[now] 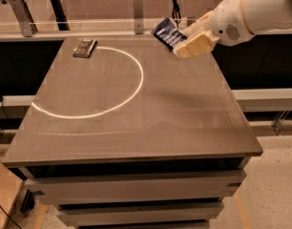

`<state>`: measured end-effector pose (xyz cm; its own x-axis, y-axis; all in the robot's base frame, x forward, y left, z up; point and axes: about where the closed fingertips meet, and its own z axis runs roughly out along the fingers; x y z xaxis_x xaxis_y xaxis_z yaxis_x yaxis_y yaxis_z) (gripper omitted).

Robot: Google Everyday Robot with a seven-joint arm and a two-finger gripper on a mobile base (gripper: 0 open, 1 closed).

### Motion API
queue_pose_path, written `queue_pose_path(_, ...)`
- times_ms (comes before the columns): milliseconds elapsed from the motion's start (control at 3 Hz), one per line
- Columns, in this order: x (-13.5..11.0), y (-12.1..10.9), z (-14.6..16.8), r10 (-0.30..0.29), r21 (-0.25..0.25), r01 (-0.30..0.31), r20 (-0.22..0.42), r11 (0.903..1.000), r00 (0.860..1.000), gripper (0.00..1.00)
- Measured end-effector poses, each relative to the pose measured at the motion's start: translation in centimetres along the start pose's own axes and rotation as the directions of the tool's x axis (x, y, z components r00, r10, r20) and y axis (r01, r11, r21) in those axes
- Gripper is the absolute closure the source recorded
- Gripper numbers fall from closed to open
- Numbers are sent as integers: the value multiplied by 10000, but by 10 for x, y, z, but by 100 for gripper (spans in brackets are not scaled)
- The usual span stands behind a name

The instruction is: Move rxbar blueberry near rxbar chocolate

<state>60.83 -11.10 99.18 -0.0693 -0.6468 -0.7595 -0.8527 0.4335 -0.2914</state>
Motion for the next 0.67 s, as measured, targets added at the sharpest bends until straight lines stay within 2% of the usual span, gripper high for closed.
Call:
queue_pose_path(333, -22, -17, 50, 759, 220, -782, 916, 9967, 9929, 100)
queue_pose_path(667, -48, -28, 108, 1316, 90, -1356, 1868, 9907, 9736, 100)
